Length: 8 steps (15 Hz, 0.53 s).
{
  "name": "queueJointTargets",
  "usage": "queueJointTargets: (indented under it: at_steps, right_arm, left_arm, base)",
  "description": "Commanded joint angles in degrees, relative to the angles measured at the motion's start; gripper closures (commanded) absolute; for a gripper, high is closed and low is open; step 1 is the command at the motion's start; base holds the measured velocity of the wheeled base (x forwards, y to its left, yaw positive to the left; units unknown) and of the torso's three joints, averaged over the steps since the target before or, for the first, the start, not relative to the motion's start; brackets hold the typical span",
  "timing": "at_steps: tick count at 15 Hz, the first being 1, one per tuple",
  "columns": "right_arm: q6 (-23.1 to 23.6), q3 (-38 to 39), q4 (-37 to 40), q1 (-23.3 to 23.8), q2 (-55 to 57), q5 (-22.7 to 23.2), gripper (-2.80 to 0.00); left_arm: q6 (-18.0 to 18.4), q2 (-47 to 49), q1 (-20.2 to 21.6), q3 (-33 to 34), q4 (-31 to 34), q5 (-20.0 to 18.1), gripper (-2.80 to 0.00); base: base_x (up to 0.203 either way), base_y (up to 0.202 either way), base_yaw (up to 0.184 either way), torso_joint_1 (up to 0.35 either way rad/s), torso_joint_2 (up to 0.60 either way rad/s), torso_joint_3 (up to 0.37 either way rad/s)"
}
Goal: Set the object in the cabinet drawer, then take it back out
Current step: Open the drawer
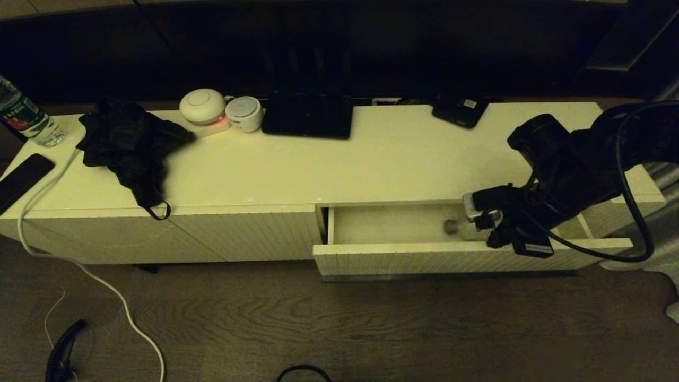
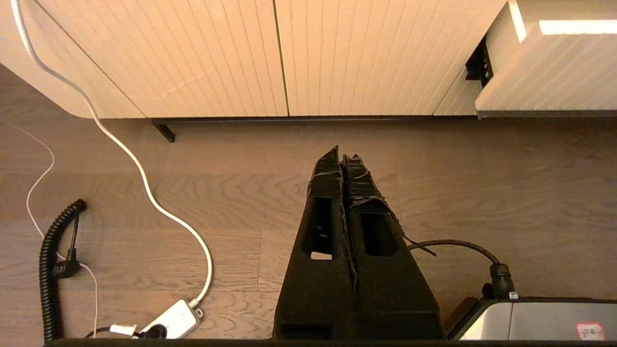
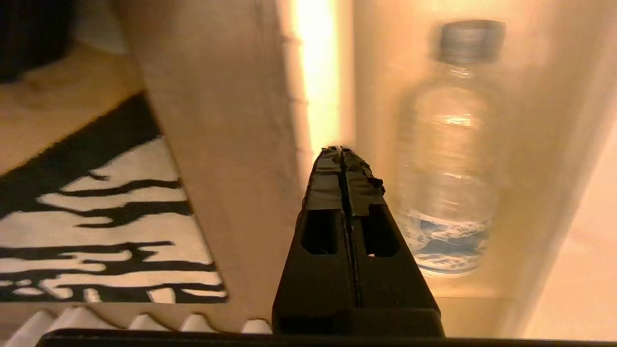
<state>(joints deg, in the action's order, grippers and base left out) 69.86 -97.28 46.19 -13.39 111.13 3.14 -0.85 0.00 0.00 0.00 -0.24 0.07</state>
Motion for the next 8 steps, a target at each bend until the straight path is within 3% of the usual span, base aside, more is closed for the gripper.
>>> queueJointTargets:
  at_steps: [1,8]
  right_arm:
    - [0.5,-1.4,0.7,0.0,-1.7,-0.2,0.00]
    - [0.4,-6.1,2.1,1.3,1.1,-0.2,0.00]
  left_arm:
    - [0.0,-0.1,0.0,0.1,0.0,0.0,0.00]
    - [0.0,-0.1,0.0,0.0,0.0,0.0,0.00]
  base:
    - [0.000,0.000,0.000,0.000,0.00,0.000]
    - [0.000,0.000,0.000,0.000,0.00,0.000]
